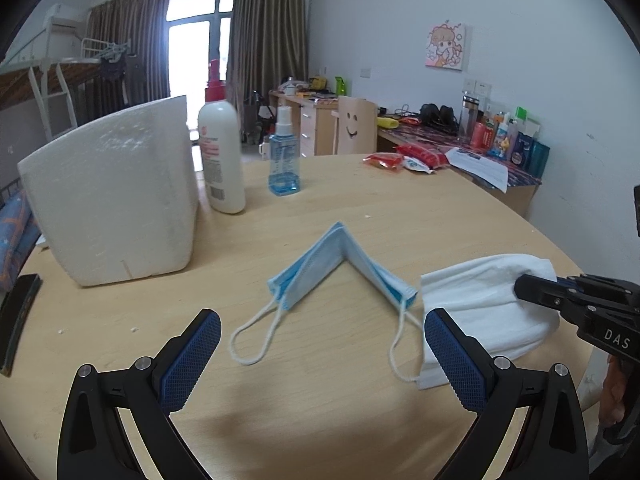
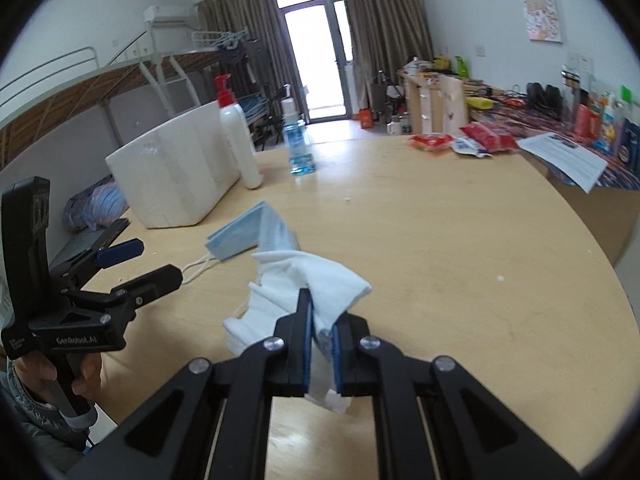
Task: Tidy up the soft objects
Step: 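Grasp the white mask with the right gripper and lift it, then grasp the blue surgical mask with the left gripper and lift it, then carry the blue mask and white mask over the white foam box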
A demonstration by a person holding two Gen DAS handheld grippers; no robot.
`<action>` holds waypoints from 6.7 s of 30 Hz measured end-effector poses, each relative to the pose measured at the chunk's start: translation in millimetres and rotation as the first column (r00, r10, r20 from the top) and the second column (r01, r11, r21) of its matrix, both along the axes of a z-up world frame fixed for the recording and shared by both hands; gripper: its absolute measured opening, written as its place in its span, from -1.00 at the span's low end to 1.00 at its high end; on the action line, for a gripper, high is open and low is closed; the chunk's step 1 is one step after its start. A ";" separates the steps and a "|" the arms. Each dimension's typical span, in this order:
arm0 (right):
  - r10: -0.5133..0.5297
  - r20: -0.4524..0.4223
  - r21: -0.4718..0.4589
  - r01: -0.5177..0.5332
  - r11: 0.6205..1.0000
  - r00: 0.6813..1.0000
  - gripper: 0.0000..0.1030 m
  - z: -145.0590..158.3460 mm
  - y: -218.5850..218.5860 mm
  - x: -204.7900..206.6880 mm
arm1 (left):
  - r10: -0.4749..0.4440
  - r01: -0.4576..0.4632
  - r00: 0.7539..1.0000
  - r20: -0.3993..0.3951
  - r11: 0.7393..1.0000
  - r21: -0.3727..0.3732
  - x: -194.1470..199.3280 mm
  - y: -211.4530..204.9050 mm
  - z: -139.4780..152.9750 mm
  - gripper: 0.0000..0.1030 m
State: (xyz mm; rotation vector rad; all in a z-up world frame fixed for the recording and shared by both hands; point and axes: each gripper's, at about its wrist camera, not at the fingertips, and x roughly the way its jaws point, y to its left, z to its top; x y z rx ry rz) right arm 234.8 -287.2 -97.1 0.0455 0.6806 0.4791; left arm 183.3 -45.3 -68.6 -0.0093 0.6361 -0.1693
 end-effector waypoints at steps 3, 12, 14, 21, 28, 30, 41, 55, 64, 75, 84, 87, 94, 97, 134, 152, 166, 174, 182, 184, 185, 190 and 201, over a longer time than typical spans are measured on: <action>-0.035 -0.001 0.016 0.035 0.999 0.999 -0.79 -1.4 -15.3 -2.6 | -0.016 0.016 1.000 0.000 1.000 0.004 5.8 -11.8 0.8 0.98; -0.111 -0.012 0.060 0.112 0.992 0.994 -0.79 -10.6 -54.7 -7.8 | -0.035 0.036 0.999 -0.030 0.999 0.015 30.8 -49.9 -1.8 0.98; -0.121 -0.018 0.074 0.122 0.990 0.992 -0.79 -14.8 -64.0 -8.2 | -0.043 0.043 0.998 -0.042 0.999 0.018 37.5 -59.5 -4.7 0.98; -0.140 -0.043 0.099 0.143 0.985 0.989 -0.79 -25.7 -78.7 -6.7 | -0.015 0.018 0.991 -0.130 1.000 0.021 63.4 -73.8 -19.3 0.63; -0.135 -0.030 0.115 0.137 0.984 0.990 -0.79 -25.4 -84.4 -10.3 | 0.013 -0.013 0.975 -0.220 1.000 0.001 79.8 -74.6 -34.1 0.18; -0.134 -0.028 0.116 0.136 0.984 0.991 -0.79 -26.1 -85.0 -11.9 | 0.023 -0.026 0.971 -0.237 1.000 -0.007 83.9 -72.9 -37.0 -0.03; -0.127 -0.014 0.130 0.127 0.983 0.992 -0.79 -24.4 -84.5 -15.1 | 0.032 -0.033 0.983 -0.182 0.999 -0.004 78.7 -68.4 -26.5 -0.88; -0.104 0.061 0.140 0.094 0.986 0.993 -0.79 1.9 -73.0 -27.0 | -0.045 0.043 0.996 0.076 0.999 0.032 22.6 -58.9 35.1 -0.88; -0.100 0.125 0.136 0.082 0.987 0.987 -0.79 24.9 -61.9 -41.3 | -0.041 0.033 0.986 0.163 0.998 0.049 -10.9 -44.9 58.1 -0.88; -0.085 0.222 0.133 0.056 0.990 0.971 -0.79 56.4 -49.5 -57.5 | -0.046 0.032 0.965 0.259 0.998 0.057 -48.9 -35.4 87.4 -0.88; -0.065 0.283 0.136 0.026 0.990 0.957 -0.79 77.6 -35.1 -66.2 | -0.031 0.014 0.947 0.320 0.998 0.054 -79.6 -18.1 102.8 -0.88; -0.038 0.300 0.135 -0.003 0.991 0.953 -0.79 81.9 -24.5 -69.5 | -0.013 -0.005 0.941 0.338 0.999 0.054 -92.4 -7.5 105.0 -0.88; 0.046 0.322 0.127 -0.092 0.988 0.946 -0.79 88.8 5.5 -69.4 | 0.055 -0.080 0.934 0.353 0.995 0.057 -108.1 15.9 106.3 -0.88; 0.090 0.326 0.127 -0.138 0.982 0.941 -0.79 91.1 19.5 -67.9 | 0.091 -0.117 0.932 0.350 0.992 0.053 -115.2 27.1 106.0 -0.88; 0.354 0.344 0.055 -0.395 0.917 0.870 -0.79 91.4 124.6 -77.9 | 0.318 -0.342 0.887 0.333 0.940 0.014 -155.8 104.2 87.2 -0.88; 0.360 0.350 0.022 -0.392 0.920 0.865 -0.79 115.9 145.7 -49.1 | 0.320 -0.343 0.883 0.344 0.939 0.007 -116.7 122.0 110.7 -0.88; 0.345 0.359 0.018 -0.376 0.926 0.867 -0.79 138.4 170.2 -13.9 | 0.273 -0.299 0.893 0.358 0.954 0.018 -80.6 132.3 131.9 -0.88; 0.308 0.364 0.018 -0.337 0.941 0.879 -0.79 144.7 176.7 11.5 | 0.253 -0.274 0.903 0.348 0.962 0.012 -50.5 139.6 132.6 -0.88; 0.308 0.355 0.000 -0.330 0.944 0.883 -0.79 150.6 190.1 36.0 | 0.244 -0.271 0.909 0.339 0.962 0.031 -18.8 147.9 136.0 -0.88; 0.310 0.352 -0.009 -0.328 0.944 0.883 -0.79 149.5 195.7 40.5 | 0.238 -0.264 0.913 0.331 0.964 0.036 -9.9 148.4 135.8 -0.88; 0.312 0.350 -0.012 -0.329 0.944 0.883 -0.79 148.9 198.1 42.5 | 0.239 -0.266 0.913 0.330 0.963 0.038 -4.9 149.6 135.6 -0.88; 0.311 0.346 -0.033 -0.320 0.947 0.885 -0.79 148.0 208.2 56.5 | 0.225 -0.246 0.924 0.310 0.969 0.031 19.6 158.4 134.6 -0.88; 0.299 0.341 -0.030 -0.308 0.951 0.891 -0.79 149.1 211.5 80.8 | 0.233 -0.252 0.939 0.251 0.966 0.048 58.3 164.8 127.2 -0.88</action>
